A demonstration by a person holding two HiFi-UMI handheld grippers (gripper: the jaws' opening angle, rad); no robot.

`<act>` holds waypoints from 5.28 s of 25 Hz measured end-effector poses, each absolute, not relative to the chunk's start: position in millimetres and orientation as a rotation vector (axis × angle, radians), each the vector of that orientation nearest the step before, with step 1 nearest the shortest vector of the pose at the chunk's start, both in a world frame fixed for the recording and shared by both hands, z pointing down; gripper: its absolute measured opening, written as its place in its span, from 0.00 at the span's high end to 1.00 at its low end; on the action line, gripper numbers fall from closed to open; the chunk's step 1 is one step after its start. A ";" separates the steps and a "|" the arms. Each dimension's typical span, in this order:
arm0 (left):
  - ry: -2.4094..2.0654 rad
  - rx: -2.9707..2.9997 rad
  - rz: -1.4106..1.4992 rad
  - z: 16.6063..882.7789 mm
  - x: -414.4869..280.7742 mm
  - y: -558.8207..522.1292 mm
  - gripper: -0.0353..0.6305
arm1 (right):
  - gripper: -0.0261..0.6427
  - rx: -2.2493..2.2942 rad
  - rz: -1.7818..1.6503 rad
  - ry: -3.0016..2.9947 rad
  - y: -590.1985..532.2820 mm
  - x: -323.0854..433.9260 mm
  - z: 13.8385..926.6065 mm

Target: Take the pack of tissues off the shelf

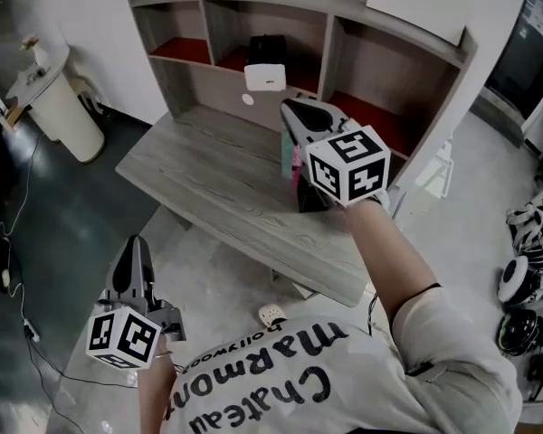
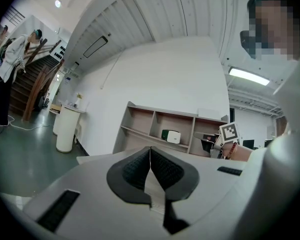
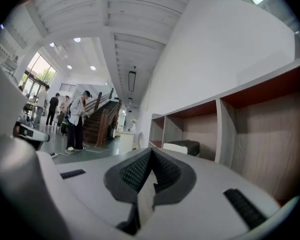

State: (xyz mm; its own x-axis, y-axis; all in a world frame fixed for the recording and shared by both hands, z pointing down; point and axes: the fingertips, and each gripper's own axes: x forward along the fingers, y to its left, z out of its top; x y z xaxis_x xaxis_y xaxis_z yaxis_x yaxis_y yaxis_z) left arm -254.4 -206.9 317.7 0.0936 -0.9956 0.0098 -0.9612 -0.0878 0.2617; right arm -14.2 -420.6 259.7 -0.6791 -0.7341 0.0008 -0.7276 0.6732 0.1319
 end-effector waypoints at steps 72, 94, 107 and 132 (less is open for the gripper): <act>-1.977 1.989 -0.312 368.0 -322.3 -259.4 0.92 | 0.39 1.064 -1.040 -1.776 -573.5 -49.7 310.2; -1.949 1.969 -0.312 380.8 -315.7 -263.4 0.92 | 0.40 1.102 -1.197 -1.715 -577.5 -44.3 314.2; -1.980 1.947 -0.323 378.5 -323.3 -256.9 0.92 | 0.46 1.130 -1.167 -1.729 -577.7 -42.3 310.4; -2.073 1.965 -0.347 348.3 -330.9 -230.0 0.92 | 0.46 1.156 -1.044 -1.841 -552.2 -40.1 298.3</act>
State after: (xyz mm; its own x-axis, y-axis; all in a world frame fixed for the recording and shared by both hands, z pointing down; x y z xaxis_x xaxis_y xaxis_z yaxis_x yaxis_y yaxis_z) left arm -330.9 -230.0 348.3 -0.0486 -0.9985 0.0268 -0.9354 0.0549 0.3494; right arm -40.1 -552.2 298.3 -0.3439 -0.9274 0.1474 -0.3498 0.2722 0.8964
